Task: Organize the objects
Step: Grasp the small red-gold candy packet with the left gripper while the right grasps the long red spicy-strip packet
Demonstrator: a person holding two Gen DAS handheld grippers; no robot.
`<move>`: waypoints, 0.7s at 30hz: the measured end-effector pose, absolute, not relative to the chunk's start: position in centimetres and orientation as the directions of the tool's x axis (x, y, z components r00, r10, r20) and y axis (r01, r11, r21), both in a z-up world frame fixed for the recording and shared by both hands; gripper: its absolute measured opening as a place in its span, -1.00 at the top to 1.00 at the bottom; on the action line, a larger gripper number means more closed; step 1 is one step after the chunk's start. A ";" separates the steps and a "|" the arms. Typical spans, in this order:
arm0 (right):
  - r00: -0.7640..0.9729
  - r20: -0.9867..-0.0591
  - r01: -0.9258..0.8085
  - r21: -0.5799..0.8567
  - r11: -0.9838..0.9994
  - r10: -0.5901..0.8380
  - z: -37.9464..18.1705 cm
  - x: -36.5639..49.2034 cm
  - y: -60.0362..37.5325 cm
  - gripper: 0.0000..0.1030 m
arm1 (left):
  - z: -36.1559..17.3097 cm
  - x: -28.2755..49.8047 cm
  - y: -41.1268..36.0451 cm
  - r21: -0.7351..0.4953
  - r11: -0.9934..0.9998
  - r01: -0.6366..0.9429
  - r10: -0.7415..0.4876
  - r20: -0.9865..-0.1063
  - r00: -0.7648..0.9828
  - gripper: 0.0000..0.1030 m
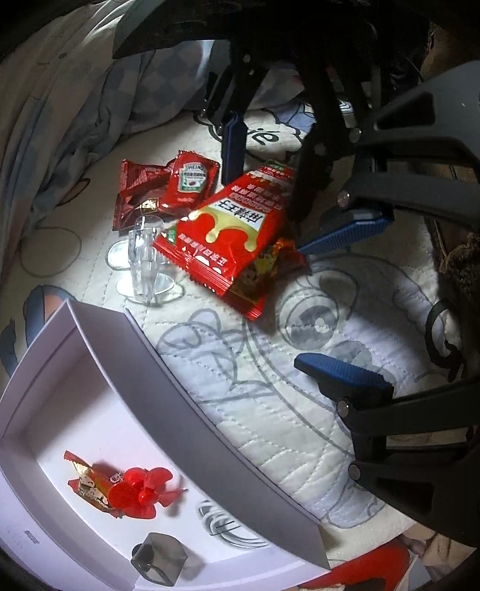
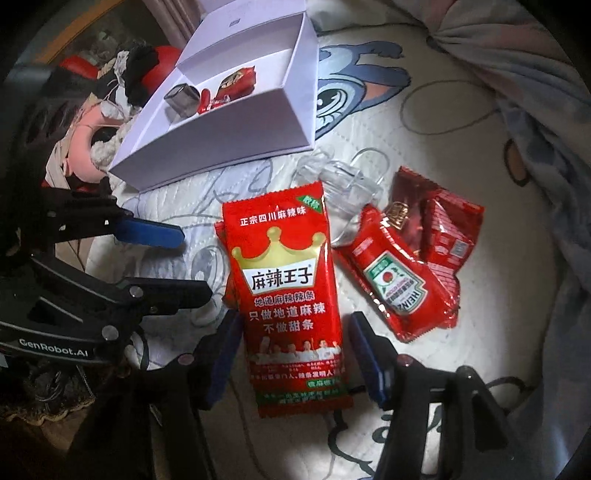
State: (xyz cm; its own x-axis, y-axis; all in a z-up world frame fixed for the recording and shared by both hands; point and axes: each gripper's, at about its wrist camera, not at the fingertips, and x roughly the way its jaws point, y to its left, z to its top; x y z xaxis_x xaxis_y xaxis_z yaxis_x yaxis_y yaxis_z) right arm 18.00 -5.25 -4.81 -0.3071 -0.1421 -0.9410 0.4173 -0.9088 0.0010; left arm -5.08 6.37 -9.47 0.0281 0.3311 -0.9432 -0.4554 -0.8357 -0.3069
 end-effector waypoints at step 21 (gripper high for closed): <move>-0.329 -0.943 0.176 -0.010 -0.984 -0.049 -4.2 21.8 -0.8 0.07 | -9.1 -6.2 8.1 -0.394 -0.818 -0.419 0.415 -0.909 0.046 -0.08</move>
State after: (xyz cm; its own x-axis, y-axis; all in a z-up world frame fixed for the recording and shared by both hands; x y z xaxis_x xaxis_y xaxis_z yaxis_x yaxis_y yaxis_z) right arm 21.76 -0.83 -4.15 -0.3290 -0.0489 -0.9431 0.1765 -0.9843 -0.0105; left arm -6.17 8.09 -9.14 0.0458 0.4149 -0.9087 -0.4191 -0.8178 -0.3945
